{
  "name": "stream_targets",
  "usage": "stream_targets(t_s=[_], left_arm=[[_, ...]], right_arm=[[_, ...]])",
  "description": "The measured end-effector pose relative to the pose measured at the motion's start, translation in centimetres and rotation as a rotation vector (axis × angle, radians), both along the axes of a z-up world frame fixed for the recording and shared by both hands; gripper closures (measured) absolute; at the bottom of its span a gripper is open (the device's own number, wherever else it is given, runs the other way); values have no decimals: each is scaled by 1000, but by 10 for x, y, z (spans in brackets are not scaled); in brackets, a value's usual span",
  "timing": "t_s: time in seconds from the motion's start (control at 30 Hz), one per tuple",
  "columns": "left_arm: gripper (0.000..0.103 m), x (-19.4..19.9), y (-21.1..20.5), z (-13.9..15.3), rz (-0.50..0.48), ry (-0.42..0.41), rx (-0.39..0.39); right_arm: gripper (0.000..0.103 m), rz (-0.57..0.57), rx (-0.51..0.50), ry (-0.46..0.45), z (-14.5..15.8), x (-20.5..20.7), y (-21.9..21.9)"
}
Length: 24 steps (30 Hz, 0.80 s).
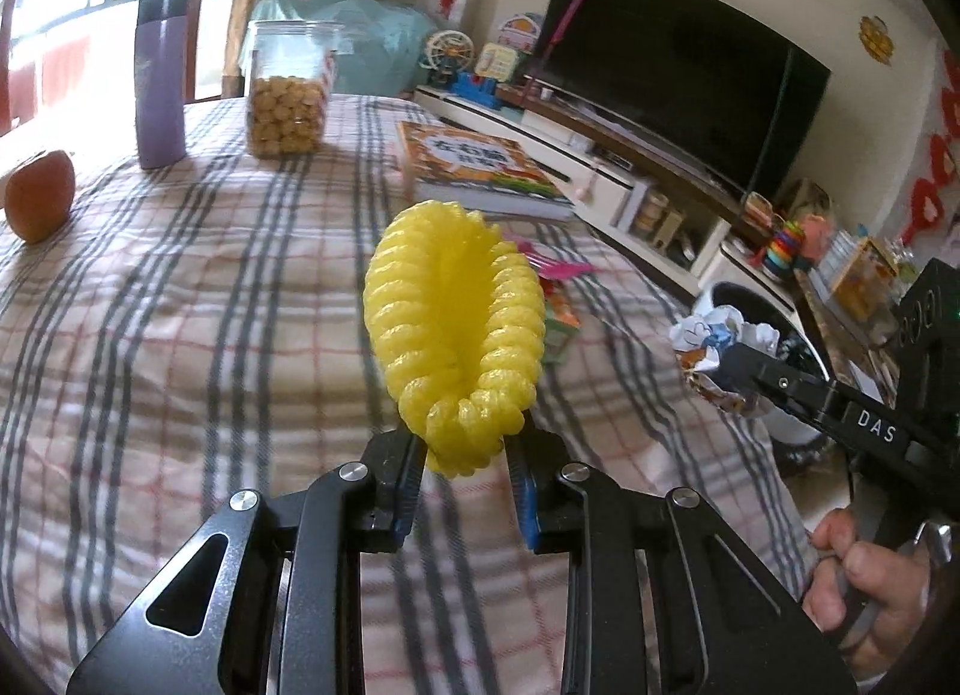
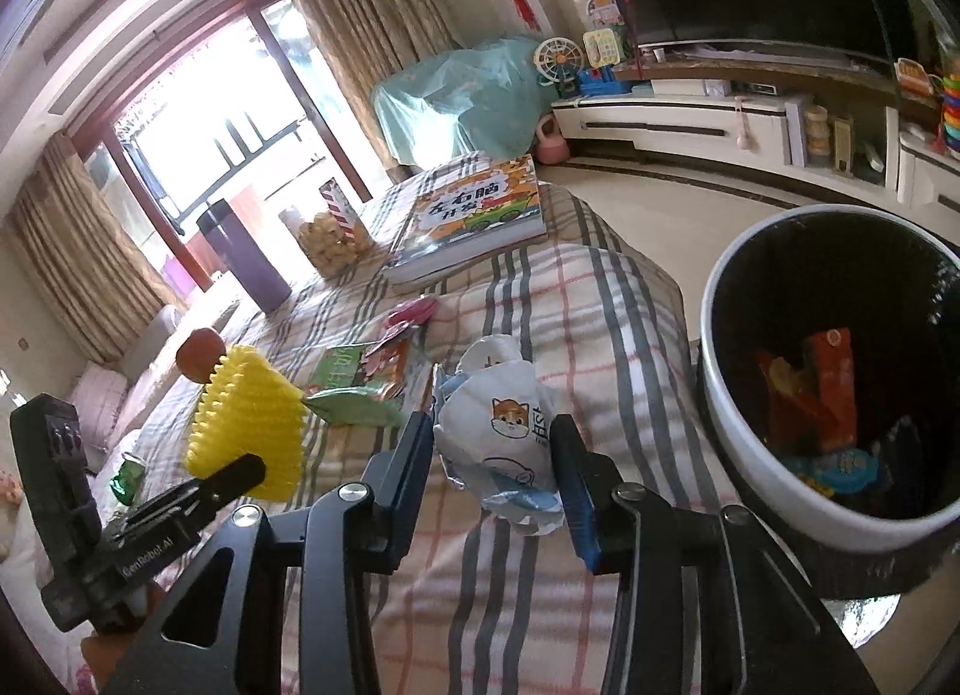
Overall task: Collect trash
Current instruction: 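Grasp the yellow plastic basket with the left tool while the right tool grasps the white printed bag, then carry basket and white bag over the trash bin and open both tools to drop them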
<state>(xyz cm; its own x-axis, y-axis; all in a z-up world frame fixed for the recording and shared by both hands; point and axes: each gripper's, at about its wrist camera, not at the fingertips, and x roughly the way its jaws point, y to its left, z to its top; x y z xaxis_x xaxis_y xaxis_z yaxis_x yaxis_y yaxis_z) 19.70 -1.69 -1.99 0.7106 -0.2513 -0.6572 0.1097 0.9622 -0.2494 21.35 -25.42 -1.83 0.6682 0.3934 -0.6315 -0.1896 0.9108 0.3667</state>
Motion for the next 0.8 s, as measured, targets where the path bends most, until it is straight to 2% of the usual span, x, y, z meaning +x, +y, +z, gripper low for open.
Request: stream_targets(t_s=[0.3,0.8], left_arm=[[79,-11,-28,10,-67,-23,14],[80,-23,-65,26,-157,-57,11]], right_arm=[[62,-14,18,-20,7,-24,-15],[62,-43,47,-40,14,-38,-40]])
